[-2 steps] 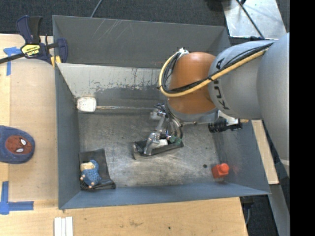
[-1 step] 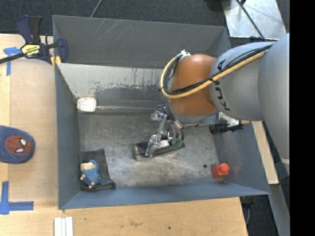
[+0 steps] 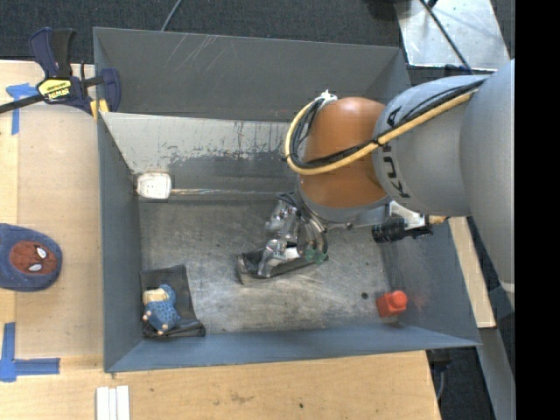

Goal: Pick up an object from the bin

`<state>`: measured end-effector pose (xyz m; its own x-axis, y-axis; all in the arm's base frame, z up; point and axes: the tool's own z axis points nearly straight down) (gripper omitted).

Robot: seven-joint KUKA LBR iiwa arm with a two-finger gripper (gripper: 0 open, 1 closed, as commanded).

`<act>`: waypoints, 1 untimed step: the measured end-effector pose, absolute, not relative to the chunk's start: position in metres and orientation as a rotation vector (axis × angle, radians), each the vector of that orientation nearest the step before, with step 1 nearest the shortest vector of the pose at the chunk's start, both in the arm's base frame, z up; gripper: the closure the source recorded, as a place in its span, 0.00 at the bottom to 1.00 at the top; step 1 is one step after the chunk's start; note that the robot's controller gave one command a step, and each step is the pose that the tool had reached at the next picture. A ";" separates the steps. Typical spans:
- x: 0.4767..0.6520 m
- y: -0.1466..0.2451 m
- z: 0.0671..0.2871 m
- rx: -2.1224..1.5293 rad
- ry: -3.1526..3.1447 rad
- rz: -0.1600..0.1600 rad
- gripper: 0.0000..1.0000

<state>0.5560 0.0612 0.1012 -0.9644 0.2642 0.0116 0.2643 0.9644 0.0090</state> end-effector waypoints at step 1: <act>0.512 0.056 0.247 0.096 -3.149 -0.001 1.00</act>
Offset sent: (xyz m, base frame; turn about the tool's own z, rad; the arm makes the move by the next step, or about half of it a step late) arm -0.0454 -0.0051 0.1421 -0.3275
